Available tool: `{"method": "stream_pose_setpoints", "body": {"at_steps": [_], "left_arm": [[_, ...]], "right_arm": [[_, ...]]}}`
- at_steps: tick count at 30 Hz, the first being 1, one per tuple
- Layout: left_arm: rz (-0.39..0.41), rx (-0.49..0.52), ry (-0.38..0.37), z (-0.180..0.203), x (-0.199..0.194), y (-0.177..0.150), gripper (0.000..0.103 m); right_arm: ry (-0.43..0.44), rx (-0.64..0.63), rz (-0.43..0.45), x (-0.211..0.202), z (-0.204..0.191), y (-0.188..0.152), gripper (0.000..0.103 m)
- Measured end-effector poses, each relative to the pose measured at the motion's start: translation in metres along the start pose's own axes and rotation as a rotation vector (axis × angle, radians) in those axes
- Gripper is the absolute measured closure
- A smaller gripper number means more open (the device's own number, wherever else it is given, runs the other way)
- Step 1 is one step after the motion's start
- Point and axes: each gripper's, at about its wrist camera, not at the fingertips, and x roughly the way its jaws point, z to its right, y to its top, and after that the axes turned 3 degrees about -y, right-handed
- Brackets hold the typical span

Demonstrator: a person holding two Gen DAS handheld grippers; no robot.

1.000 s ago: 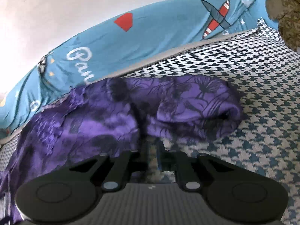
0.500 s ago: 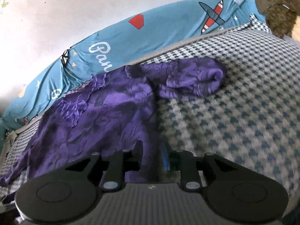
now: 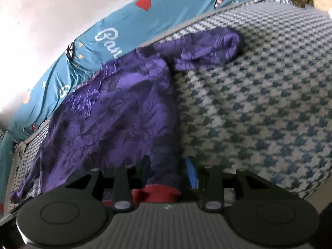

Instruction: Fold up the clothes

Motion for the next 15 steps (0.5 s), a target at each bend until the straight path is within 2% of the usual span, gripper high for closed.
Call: {"method": "stream_pose_setpoints", "body": {"at_steps": [4,5,6,8,11,15], "left_arm": [[0.0,-0.009,0.0,-0.001,0.001,0.0,0.0],[-0.001,-0.01,-0.001,-0.001,0.001,0.0,0.0],[-0.002,-0.01,-0.002,-0.001,0.002,0.0,0.0],[-0.003,-0.011,-0.003,0.0,0.002,-0.001,0.0],[-0.001,-0.014,-0.001,-0.001,0.002,0.0,0.0],[-0.002,-0.032,0.015,-0.005,0.003,-0.001,0.0]], "right_arm": [[-0.021,-0.015,-0.009,0.008,-0.005,-0.007,0.064],[-0.028,-0.028,-0.003,0.008,-0.007,-0.008,0.069],[-0.034,-0.043,0.004,0.009,-0.009,-0.009,0.079],[-0.02,-0.06,0.019,0.008,-0.012,-0.01,0.086],[0.01,-0.105,0.077,0.002,-0.023,-0.012,0.088],[0.05,-0.313,0.207,-0.007,-0.061,-0.023,0.088]]}}
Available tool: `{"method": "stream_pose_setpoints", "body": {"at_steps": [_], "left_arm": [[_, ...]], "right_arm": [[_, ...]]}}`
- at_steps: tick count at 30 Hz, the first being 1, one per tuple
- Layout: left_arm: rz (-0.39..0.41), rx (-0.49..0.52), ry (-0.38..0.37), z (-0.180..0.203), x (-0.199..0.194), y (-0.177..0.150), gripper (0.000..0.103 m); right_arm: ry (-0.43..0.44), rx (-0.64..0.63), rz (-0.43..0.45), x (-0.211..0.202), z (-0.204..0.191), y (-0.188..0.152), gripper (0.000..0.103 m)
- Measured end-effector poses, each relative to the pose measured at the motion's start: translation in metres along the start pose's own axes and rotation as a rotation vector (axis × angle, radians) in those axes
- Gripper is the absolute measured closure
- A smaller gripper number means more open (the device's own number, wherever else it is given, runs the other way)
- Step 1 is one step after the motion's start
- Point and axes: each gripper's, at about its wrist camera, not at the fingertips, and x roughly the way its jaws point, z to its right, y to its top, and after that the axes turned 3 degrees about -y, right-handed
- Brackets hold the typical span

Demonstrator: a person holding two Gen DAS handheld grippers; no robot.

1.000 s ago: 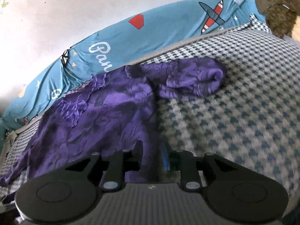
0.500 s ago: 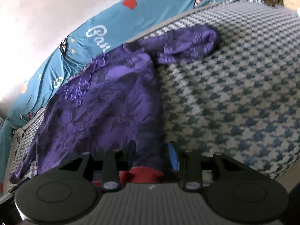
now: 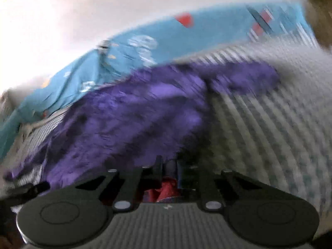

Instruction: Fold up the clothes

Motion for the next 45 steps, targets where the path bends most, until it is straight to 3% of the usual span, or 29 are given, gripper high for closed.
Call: {"method": "stream_pose_setpoints", "body": {"at_steps": [3,7,12,16,20,22,24,27,30,35,45], "left_arm": [[-0.011,-0.03,0.004,-0.005,0.002,0.0,0.0],[-0.026,-0.074,0.0,-0.012,0.004,0.0,0.0],[-0.026,-0.099,0.001,-0.016,0.003,0.0,0.0],[-0.024,-0.095,0.002,-0.015,0.003,0.0,0.0],[-0.023,-0.092,0.003,-0.014,0.003,0.001,0.0],[-0.022,-0.09,0.004,-0.013,0.003,0.001,0.0],[-0.021,-0.088,0.004,-0.013,0.003,0.001,0.0],[-0.02,-0.086,0.004,-0.012,0.003,0.001,0.0],[-0.019,-0.083,0.003,-0.011,0.003,0.001,0.0],[-0.019,-0.08,0.002,-0.01,0.003,0.001,0.0],[-0.022,-0.075,0.002,-0.01,0.004,-0.001,0.0]], "right_arm": [[0.058,-0.191,0.034,0.004,-0.036,-0.007,0.086],[0.124,-0.269,-0.068,0.026,-0.057,-0.02,0.083],[0.205,-0.182,-0.089,0.021,-0.047,-0.02,0.069],[0.293,-0.09,-0.083,0.01,-0.035,-0.016,0.067],[0.32,-0.028,-0.041,-0.003,-0.027,-0.011,0.067],[0.289,0.018,-0.025,-0.007,-0.021,-0.009,0.067],[0.176,0.065,-0.029,-0.005,-0.012,-0.01,0.067],[0.076,0.174,-0.091,0.008,0.005,-0.012,0.067],[0.105,0.245,-0.097,0.012,0.012,-0.012,0.067],[0.126,0.255,-0.099,0.019,0.009,-0.012,0.067],[0.15,0.153,-0.09,0.035,-0.012,-0.015,0.067]]}}
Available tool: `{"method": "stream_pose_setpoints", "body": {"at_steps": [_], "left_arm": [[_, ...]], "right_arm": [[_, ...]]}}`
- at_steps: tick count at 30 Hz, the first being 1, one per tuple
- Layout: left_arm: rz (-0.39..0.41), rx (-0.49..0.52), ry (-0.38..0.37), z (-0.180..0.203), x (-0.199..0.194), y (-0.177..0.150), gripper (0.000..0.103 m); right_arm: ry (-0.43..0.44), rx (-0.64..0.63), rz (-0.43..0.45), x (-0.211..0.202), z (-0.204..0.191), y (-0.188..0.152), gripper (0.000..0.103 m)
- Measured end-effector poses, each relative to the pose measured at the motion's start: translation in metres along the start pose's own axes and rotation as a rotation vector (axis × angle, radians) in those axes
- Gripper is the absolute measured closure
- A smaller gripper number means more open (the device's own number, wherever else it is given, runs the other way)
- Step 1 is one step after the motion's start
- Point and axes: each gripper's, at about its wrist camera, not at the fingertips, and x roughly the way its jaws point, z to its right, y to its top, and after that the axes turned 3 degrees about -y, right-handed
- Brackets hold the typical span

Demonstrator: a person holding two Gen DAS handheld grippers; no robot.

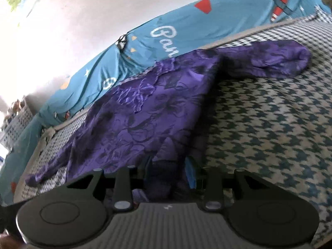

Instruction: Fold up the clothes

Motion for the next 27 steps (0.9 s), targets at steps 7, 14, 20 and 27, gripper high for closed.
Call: {"method": "stream_pose_setpoints", "body": {"at_steps": [7,14,20,27], "left_arm": [[-0.003,-0.012,0.0,-0.003,0.0,0.0,0.0],[-0.005,-0.023,-0.004,-0.004,0.001,0.0,0.0],[-0.003,-0.025,-0.003,-0.003,0.0,0.001,0.0],[0.006,-0.029,0.014,-0.003,-0.001,0.002,0.0]], "right_arm": [[-0.016,-0.038,-0.043,0.022,-0.011,-0.006,0.079],[-0.076,-0.042,0.015,0.001,-0.013,-0.006,0.092],[-0.294,0.03,0.101,-0.045,0.009,-0.006,0.093],[-0.605,0.159,0.146,-0.067,0.046,-0.004,0.1]]}}
